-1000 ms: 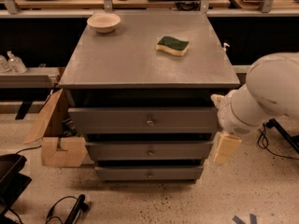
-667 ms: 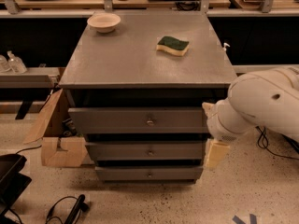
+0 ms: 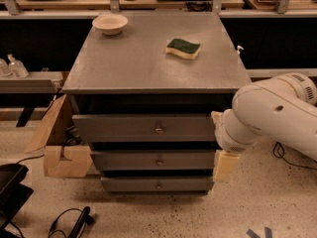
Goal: Open top drawer
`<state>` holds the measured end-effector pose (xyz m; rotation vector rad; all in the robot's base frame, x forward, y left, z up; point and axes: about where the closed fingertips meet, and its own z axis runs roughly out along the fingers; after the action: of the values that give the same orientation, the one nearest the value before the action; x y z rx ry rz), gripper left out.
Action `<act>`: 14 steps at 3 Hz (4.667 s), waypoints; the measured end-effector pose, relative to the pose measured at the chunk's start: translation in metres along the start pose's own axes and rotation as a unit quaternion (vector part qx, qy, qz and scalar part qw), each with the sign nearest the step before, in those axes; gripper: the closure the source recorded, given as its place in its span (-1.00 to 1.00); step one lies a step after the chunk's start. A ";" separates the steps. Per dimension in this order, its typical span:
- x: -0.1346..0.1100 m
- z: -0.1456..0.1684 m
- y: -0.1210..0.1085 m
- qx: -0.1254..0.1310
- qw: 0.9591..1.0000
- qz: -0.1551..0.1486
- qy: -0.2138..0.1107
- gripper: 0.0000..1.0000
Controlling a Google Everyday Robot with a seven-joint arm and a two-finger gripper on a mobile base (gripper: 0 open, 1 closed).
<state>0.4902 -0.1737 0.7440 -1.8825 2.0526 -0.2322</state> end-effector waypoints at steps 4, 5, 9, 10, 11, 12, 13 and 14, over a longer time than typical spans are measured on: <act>0.027 0.108 -0.083 -0.011 0.995 -0.059 0.077 -1.00; 0.028 0.105 -0.089 -0.008 0.995 -0.059 0.078 -1.00; 0.022 0.135 -0.066 -0.065 0.997 -0.029 0.037 0.60; 0.021 0.133 -0.066 -0.065 0.997 -0.029 0.037 0.99; 0.021 0.133 -0.066 -0.065 0.997 -0.029 0.037 1.00; 0.021 0.130 -0.067 -0.065 0.997 -0.029 0.037 1.00; 0.021 0.130 -0.067 -0.065 0.997 -0.029 0.037 1.00; 0.021 0.130 -0.067 -0.065 0.997 -0.029 0.037 1.00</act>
Offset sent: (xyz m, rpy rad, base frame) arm 0.0795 -0.0025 -0.0989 -0.1609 0.0417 0.0635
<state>0.5983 -0.1871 0.6441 -2.0412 2.1093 -0.1898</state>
